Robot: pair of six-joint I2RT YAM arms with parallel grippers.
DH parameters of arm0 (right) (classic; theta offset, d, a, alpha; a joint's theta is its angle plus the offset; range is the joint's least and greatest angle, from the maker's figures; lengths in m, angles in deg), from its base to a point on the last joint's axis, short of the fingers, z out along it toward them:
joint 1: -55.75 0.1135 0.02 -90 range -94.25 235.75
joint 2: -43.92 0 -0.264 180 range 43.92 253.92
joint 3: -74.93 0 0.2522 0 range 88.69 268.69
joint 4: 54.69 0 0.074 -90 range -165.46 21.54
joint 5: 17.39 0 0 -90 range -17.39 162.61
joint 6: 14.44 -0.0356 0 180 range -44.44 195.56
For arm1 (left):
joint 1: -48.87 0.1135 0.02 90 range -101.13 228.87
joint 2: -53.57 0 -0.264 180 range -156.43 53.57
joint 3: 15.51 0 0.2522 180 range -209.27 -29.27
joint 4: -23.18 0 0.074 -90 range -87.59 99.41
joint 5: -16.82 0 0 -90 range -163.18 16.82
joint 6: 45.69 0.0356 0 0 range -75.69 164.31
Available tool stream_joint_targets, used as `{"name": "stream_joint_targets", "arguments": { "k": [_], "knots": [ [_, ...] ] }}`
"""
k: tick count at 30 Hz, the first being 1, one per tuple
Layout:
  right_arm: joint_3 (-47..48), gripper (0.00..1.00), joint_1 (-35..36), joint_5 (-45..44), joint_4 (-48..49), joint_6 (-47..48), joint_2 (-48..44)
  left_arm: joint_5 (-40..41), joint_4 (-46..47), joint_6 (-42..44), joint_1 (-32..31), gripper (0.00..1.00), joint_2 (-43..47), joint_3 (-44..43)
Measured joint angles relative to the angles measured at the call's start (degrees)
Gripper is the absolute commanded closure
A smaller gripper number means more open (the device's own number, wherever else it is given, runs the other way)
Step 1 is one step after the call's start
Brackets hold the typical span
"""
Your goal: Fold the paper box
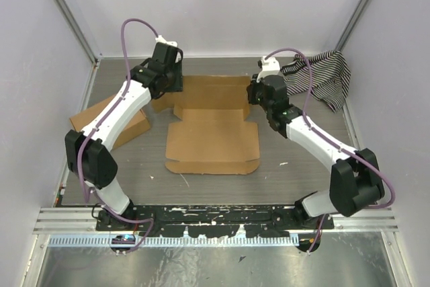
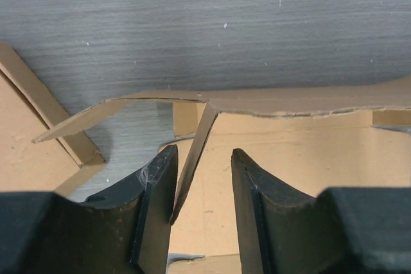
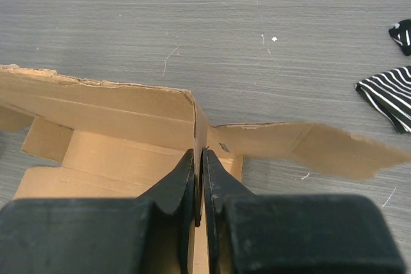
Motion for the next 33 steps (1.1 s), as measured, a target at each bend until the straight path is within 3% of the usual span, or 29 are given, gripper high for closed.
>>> {"name": "stream_joint_targets", "arguments": {
  "k": [3,7,9,11,14,24,29,33],
  "knots": [
    [2.1,0.87,-0.02,-0.02,-0.33,0.07,2.05,1.36,-0.44,0.63,0.0,0.63,-1.9,-3.08],
    [4.74,0.85,0.0,0.0,-1.55,0.2,4.26,2.99,-0.79,1.51,0.0,0.88,-3.48,-6.25],
    [6.16,0.73,-0.02,0.04,-2.69,0.17,5.18,3.54,-0.74,1.6,0.0,0.96,-3.91,-6.62],
    [7.96,0.5,0.0,0.39,-4.83,-0.09,6.16,4.11,-0.68,1.6,0.0,0.99,-4.44,-6.58],
    [10.93,0.4,0.0,0.66,-9.49,-0.24,7.3,4.59,0.79,1.36,0.0,1.0,-4.85,-5.38],
    [20.41,0.42,-0.02,-1.36,-24.37,1.31,7.3,6.8,13.27,0.15,-0.39,1.0,-1.33,12.68],
    [20.33,0.46,-1.79,-2.75,-24.5,2.01,7.21,7.89,21.0,-0.5,-0.72,1.0,3.72,20.35],
    [16.37,0.49,-7.67,-2.56,-20.52,1.09,6.05,8.41,24.57,-1.22,-0.74,1.0,5.7,23.74]
  ]
}}
